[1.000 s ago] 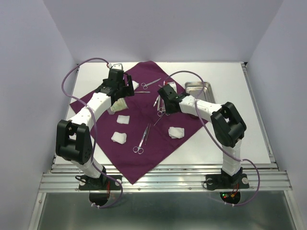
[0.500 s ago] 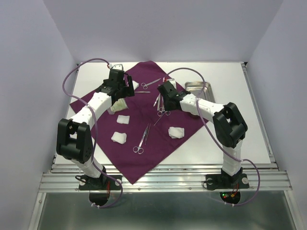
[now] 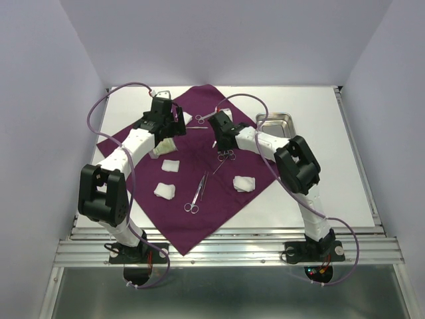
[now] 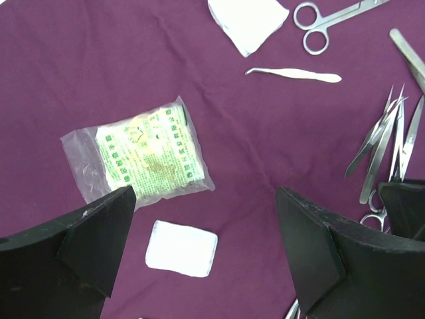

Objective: Prepare the surgical pack
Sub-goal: Pick up the medical item from the surgical kit.

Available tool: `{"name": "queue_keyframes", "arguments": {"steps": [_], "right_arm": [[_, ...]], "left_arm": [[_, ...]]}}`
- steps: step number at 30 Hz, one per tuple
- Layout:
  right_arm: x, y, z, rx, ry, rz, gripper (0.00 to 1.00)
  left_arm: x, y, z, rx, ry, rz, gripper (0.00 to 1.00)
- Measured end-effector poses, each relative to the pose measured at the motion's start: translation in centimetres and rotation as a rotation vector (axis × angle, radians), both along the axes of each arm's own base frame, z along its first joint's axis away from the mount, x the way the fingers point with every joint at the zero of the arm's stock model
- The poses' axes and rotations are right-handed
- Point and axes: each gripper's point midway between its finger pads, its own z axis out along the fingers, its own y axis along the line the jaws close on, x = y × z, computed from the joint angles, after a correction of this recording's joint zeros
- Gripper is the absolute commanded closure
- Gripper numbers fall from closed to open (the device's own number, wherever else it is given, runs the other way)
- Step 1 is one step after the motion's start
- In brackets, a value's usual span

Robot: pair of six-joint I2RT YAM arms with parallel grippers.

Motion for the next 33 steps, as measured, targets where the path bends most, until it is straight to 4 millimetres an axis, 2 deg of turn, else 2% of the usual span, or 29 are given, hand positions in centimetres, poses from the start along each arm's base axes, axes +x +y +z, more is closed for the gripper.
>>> {"name": "queue_keyframes", "arguments": {"steps": [3,10,22,33], "right_arm": [[0.11,0.09,-0.88,-0.011,0.013,0.001,0.62],[0.38,0.24,-1.07,-0.015,0.01,0.001,0.63],[0.55,0.1,-1.09,-0.031,0.01,-0.001,0.81],[0.42,-0.11,-0.94,-0.037,0.009,-0.004,0.86]], "left_arm": [[-0.18,0.06,-0.3,0.003,0.008,0.0,0.01],[-0.15,0.05,-0.26,0.002,0.007,0.0,0.01],[-0.15,0.05,-0.26,0.002,0.007,0.0,0.01],[-0.15,0.04,-0.26,0.002,0.007,-0.001,0.01]]}}
